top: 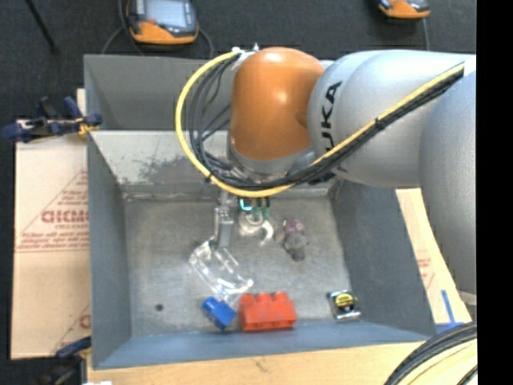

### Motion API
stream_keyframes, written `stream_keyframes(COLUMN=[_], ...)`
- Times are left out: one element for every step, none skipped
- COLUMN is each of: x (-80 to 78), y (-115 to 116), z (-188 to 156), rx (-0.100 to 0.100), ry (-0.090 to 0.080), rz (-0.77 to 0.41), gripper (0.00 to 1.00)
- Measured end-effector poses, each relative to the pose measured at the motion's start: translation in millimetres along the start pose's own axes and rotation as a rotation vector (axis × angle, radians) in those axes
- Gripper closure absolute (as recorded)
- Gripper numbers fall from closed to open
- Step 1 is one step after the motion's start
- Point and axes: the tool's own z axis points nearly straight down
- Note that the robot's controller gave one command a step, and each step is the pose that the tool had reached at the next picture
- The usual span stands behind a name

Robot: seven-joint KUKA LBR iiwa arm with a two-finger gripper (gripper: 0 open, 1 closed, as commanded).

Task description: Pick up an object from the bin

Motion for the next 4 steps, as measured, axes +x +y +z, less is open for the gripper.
stream_keyframes(x=[1.9, -2.8, -13.4, -37.1], y=[-30, -30, -84, -68], z=[114, 111, 15, 40], rx=[-0.001, -0.004, 0.007, 0.0], ry=[-0.013, -0.035, -0.014, -0.009], rz=[-0.166, -0.161, -0.662, -0.395], gripper=[0.0, 1.0, 1.0, 1.0])
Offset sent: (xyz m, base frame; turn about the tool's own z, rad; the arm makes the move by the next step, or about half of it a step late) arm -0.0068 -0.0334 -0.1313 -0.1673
